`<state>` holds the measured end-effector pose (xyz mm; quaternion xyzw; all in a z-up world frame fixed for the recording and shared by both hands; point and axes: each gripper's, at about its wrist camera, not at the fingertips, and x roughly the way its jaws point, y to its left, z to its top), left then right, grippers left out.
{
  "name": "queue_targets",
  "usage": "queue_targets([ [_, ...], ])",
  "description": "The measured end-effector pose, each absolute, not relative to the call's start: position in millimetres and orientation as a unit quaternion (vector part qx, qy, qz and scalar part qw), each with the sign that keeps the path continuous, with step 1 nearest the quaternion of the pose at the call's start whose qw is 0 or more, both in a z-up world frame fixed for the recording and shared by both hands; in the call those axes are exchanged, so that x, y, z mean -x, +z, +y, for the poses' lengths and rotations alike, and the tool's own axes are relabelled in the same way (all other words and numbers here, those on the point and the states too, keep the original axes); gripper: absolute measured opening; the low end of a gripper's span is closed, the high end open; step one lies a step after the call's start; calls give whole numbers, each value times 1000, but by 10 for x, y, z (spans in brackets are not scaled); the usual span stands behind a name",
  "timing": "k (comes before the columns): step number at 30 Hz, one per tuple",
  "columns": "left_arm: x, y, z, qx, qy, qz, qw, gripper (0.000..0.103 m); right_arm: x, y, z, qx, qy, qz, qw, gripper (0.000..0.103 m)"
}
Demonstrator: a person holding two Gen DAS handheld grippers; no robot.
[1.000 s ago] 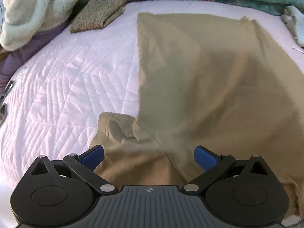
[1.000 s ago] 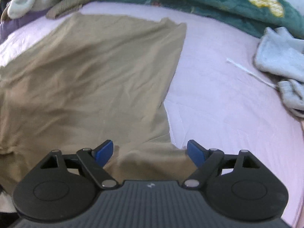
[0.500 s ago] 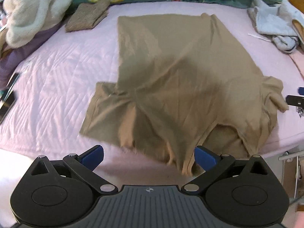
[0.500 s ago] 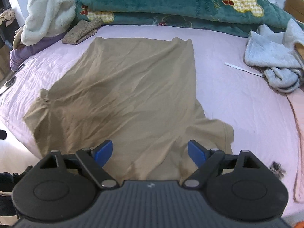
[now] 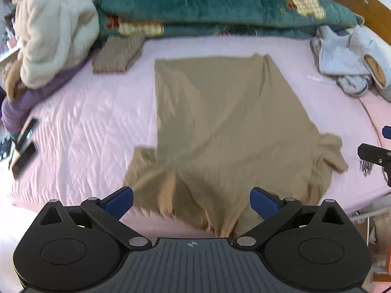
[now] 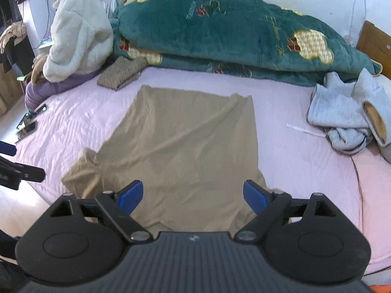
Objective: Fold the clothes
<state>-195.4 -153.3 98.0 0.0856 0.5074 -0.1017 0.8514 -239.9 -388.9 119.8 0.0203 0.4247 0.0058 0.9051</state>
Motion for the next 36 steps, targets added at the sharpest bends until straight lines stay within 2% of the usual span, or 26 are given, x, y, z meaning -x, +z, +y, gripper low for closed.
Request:
queue_targets([
  [9,1677,1319,-1566,-95,-74,494,861,102,2238,1488,-3910,-18,-14,398,917,92],
  [36,1538,1290,-1341,-78,-76,488,866,102,2160,1759,-3640,16,-13,376,926,94],
])
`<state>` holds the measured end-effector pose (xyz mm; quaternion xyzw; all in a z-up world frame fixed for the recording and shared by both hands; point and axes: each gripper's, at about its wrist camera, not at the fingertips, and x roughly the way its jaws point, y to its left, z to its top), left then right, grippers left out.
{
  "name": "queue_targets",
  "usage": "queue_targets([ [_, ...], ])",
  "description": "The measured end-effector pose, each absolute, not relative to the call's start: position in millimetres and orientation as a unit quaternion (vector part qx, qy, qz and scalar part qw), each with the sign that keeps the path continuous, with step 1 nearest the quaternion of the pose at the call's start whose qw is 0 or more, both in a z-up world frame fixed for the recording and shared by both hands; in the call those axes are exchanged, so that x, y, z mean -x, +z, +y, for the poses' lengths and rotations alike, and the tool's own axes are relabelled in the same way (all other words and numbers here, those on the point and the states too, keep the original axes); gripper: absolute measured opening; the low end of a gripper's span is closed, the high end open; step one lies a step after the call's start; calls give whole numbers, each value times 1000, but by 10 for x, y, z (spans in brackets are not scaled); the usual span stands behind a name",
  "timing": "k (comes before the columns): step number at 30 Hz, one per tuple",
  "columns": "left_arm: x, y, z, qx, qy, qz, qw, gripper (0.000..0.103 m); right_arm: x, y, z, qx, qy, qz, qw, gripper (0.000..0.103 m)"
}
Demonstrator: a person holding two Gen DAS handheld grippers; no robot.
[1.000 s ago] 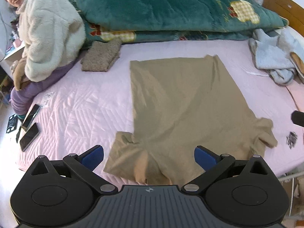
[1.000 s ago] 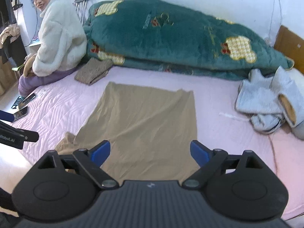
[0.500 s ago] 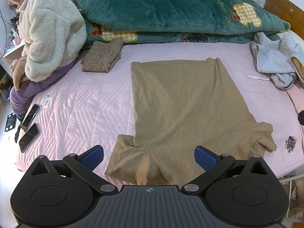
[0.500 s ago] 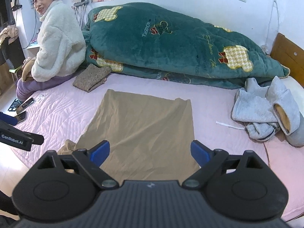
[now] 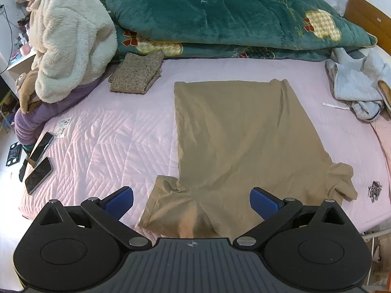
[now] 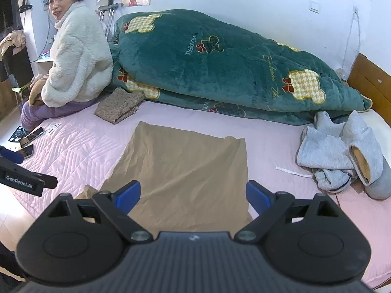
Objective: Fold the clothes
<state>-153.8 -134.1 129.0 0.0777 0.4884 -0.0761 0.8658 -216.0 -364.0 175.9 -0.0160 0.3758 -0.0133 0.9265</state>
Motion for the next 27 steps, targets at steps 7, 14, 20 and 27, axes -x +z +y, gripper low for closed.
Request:
queue_targets([
  [7,1491,1279,-1294,-78,-73,490,865,102,2124,1752,-3586,14,-11,376,926,94],
  [14,1426,1279,-1234,-82,-79,490,864,102,2115,1718,-3509,10,-16,378,925,94],
  [20,1352,1253,-1198,-90,-80,497,859,102,2105,1726,-3439,11,-23,378,925,94],
  [27,1244,1309,-1187,-95,-93,521,843,102,2172,1718,-3428,7,-37,383,923,94],
])
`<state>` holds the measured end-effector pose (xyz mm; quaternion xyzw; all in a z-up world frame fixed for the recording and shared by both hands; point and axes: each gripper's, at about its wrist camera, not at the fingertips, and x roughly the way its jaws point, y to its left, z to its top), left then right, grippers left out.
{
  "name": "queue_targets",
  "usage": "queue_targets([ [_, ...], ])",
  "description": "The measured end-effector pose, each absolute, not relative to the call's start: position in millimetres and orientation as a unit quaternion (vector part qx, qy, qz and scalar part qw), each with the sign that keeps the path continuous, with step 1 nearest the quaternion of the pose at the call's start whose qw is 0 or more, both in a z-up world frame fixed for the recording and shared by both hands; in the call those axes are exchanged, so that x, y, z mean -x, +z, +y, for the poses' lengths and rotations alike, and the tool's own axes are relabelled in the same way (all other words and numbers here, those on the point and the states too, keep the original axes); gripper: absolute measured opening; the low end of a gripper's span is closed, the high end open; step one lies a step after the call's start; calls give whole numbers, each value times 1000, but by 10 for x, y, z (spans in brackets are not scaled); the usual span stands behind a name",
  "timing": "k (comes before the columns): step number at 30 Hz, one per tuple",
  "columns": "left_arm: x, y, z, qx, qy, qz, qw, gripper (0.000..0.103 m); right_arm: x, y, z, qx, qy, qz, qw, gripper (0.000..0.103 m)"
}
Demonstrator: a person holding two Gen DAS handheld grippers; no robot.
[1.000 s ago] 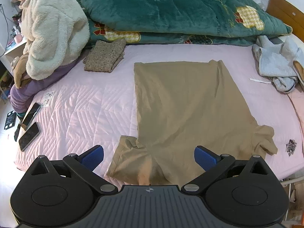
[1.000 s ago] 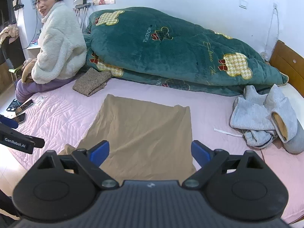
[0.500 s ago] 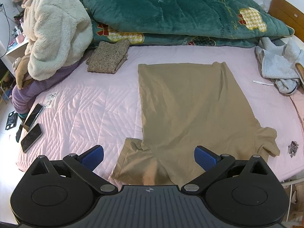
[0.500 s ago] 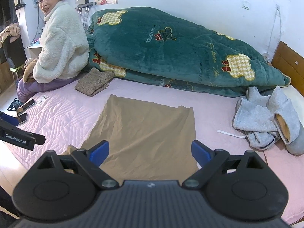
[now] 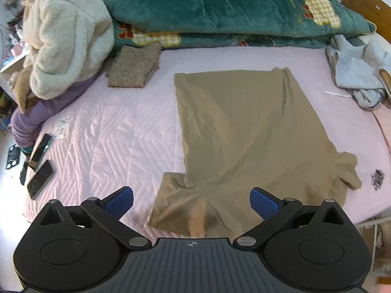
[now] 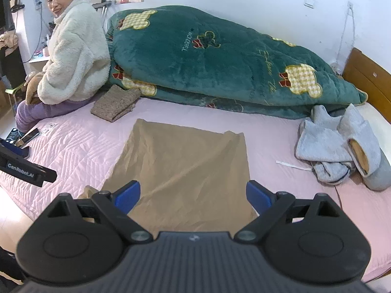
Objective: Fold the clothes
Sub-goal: 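Lower the left gripper to the khaki shirt's sleeve and hem edge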
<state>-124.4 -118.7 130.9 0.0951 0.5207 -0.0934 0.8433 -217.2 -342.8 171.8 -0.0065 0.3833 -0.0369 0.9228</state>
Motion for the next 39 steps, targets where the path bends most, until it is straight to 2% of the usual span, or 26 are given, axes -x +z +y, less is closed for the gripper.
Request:
queue_targets([
  [11,1255,994,-1292,-103,-95,536,833,102,2263,1604,-3530,8,-35,394,918,95],
  [20,1377,286,-1147,-93,-49,565,819,102,2009,1082,-3653,35,37,418,907,97],
  [30,1230,-434,-564,-51,31,567,821,102,1515,394,-3557,57,109,452,883,97],
  [39,906,-1182,-276,-55,-30,559,827,100,1421,-78,-3304,46,93,445,889,97],
])
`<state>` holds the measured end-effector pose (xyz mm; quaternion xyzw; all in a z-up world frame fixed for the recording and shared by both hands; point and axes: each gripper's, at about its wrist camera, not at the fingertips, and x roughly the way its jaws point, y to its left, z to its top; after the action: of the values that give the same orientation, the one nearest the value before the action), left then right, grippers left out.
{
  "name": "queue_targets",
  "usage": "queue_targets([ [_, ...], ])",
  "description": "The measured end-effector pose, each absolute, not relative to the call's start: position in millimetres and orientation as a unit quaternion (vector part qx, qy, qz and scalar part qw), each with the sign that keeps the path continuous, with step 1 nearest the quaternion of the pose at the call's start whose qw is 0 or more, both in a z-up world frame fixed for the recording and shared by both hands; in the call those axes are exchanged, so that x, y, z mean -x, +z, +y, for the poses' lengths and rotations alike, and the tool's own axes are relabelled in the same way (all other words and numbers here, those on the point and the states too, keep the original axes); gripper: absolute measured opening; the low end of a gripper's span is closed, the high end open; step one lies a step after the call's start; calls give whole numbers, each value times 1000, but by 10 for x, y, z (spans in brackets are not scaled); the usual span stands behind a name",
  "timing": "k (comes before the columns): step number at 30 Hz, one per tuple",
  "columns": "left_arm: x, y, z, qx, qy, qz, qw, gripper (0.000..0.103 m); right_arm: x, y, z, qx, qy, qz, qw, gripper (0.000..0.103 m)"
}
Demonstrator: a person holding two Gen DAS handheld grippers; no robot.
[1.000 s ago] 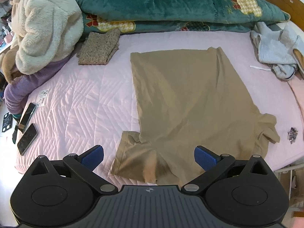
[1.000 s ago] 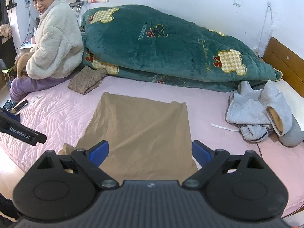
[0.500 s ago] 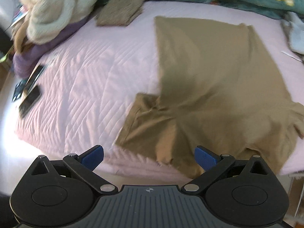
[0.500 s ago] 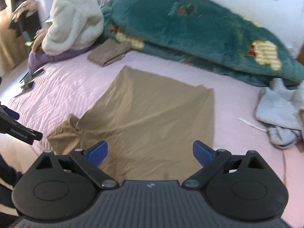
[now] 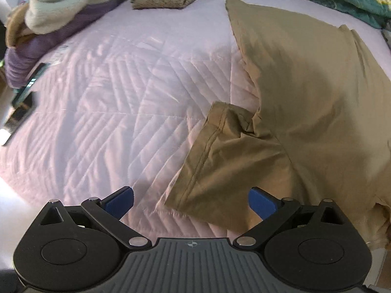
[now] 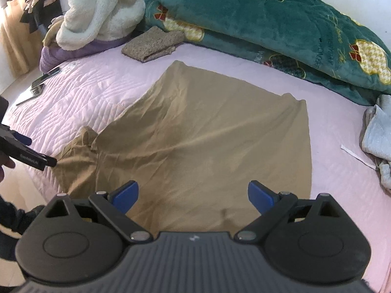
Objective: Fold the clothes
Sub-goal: 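Lower the left gripper to the khaki shirt's sleeve and hem edge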
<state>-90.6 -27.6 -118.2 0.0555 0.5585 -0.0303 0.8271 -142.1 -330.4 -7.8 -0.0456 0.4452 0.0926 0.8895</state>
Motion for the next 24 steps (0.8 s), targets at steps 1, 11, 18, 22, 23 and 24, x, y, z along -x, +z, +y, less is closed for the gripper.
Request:
queue_targets([
  [1,890,-1232,-265,-54,-41,558,827,100,1421,-116,-3264,45,89,447,889,97],
  [11,824,-1552,-192,-62,-106,548,828,100,1487,-416,-2959,23,97,461,882,95],
  [18,715,-1646,-231,-58,-131,549,823,100,1437,-412,-2849,22,100,461,881,95],
  [22,655,-1741,-226,-60,-125,559,817,85,1392,-437,-2779,16,115,463,879,95],
  [23,647,-1750,-219,-58,-125,560,817,84,1382,-441,-2761,15,119,463,878,95],
  [24,642,-1754,-216,-55,-126,560,817,83,1370,-445,-2739,14,121,462,879,95],
])
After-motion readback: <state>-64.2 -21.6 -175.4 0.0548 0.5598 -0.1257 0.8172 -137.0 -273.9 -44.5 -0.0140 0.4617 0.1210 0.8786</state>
